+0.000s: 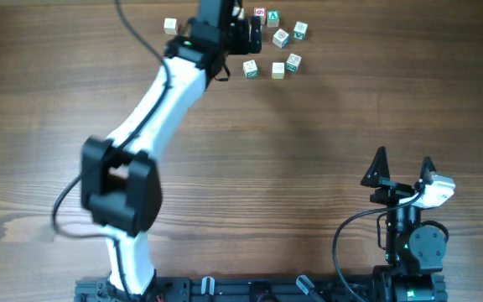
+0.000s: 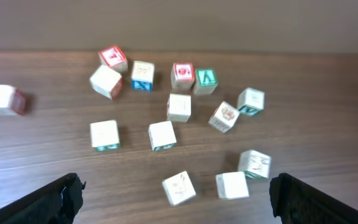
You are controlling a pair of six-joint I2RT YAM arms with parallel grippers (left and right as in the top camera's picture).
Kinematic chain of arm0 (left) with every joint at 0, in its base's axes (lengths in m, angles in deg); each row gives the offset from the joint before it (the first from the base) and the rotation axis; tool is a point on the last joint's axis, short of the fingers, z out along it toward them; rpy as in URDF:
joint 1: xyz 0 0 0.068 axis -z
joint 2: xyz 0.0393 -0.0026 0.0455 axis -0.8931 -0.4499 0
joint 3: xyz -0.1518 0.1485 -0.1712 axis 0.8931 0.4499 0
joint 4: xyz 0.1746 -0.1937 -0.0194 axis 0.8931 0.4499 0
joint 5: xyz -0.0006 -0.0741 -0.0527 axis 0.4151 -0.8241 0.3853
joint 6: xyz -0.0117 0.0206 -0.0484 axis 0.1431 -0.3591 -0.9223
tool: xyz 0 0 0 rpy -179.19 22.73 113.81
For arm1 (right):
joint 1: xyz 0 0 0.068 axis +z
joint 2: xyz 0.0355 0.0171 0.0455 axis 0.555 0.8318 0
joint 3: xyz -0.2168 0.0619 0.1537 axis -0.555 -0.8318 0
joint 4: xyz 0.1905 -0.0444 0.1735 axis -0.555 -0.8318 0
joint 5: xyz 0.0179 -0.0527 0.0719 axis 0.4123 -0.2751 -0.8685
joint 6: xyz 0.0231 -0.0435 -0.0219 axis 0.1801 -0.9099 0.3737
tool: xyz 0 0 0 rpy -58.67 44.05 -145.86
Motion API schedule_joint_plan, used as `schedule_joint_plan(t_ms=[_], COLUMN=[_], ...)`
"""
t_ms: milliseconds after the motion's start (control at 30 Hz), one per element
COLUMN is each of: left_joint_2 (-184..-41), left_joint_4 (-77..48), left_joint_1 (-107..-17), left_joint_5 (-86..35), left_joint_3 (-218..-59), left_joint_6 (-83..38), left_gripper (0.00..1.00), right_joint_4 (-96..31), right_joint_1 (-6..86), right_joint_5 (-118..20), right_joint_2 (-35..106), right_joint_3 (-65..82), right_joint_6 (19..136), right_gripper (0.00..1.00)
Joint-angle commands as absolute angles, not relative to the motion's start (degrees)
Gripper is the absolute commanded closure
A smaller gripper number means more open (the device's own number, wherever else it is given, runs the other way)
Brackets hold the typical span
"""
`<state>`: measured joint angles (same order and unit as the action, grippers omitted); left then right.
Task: Form a horizontal line
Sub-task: 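Reach the left gripper to the block cluster and grasp a picture block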
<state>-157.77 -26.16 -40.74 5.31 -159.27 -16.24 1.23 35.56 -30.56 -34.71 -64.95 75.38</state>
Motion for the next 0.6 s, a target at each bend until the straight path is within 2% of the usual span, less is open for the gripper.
schedule_joint_plan(t_ms=[0, 267, 567], left_joint_2=[-163.8, -173.2, -176.4], left_joint_4=[-30.3, -36.2, -35.0], left_joint_1=[-40.6, -40.6, -40.4], left_joint_5=[5.6, 5.7, 5.6], left_joint_3=[-160.3, -160.3, -160.1], left_joint_6=[-17.2, -28.3, -28.8], left_gripper=[0.00, 0.00, 0.00], right_joint_4=[1.3, 1.3, 1.3], right_joint_1=[35.8, 35.8, 35.8], right_joint_5=[-31.2, -31.2, -31.2], right_joint_2=[-35.0, -35.0, -35.0], right_joint_3=[-65.0, -65.0, -65.0], right_joint_6=[75.7, 75.7, 75.7], right_gripper=[0.00, 0.00, 0.00])
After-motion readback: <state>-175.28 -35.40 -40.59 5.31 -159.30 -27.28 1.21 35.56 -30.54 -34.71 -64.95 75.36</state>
